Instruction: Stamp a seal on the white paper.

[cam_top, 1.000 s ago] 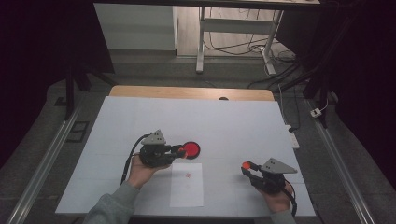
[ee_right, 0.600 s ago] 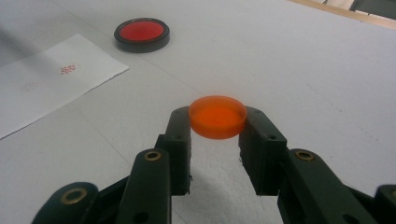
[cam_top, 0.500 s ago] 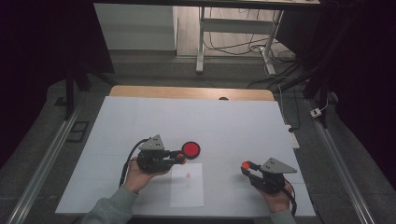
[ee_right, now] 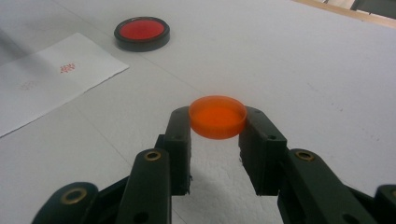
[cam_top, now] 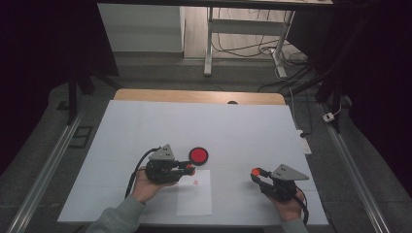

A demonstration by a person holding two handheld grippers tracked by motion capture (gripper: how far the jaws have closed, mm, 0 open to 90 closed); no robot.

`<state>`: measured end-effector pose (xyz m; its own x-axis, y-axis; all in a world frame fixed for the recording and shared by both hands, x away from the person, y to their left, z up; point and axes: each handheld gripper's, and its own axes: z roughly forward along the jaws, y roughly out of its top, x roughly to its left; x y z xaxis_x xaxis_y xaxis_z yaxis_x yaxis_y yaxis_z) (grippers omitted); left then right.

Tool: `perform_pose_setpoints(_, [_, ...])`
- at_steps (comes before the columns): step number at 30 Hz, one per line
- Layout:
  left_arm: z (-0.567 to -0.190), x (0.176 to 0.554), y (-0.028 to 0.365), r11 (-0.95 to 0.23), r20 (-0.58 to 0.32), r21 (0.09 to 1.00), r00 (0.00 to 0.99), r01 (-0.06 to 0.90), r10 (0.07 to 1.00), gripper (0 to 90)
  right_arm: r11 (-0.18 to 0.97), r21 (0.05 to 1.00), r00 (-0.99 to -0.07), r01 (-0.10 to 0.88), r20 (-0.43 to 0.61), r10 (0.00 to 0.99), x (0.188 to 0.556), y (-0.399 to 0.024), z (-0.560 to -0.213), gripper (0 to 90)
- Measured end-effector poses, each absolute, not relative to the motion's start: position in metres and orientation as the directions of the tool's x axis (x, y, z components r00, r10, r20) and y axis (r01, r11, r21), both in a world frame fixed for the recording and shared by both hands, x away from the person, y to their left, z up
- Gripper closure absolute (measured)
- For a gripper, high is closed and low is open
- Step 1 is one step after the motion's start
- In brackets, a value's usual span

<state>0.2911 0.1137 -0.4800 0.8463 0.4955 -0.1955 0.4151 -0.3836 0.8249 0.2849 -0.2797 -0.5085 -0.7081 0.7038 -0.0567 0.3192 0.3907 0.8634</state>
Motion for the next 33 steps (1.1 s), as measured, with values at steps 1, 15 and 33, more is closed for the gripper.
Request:
perform_pose_setpoints(1, [-0.480,0.291,0.113,-0.384,-0.197,0.824,0.846,0.416,0.495,72.7,0.393,0.862,-0.708,0.319,-0.059,0.704,0.285,-0.280,-0.508,64.5])
perform_pose_setpoints(15, [-0.486,0.282,0.112,-0.397,-0.209,0.811,0.848,0.429,0.488,72.6,0.391,0.864,-0.713,0.316,-0.056,0.699,0.285,-0.278,-0.508,64.5])
perform_pose_setpoints(33, [-0.497,0.276,0.103,-0.439,-0.209,0.788,0.858,0.432,0.470,72.6,0.397,0.862,-0.715,0.315,-0.059,0.696,0.285,-0.277,-0.509,64.5])
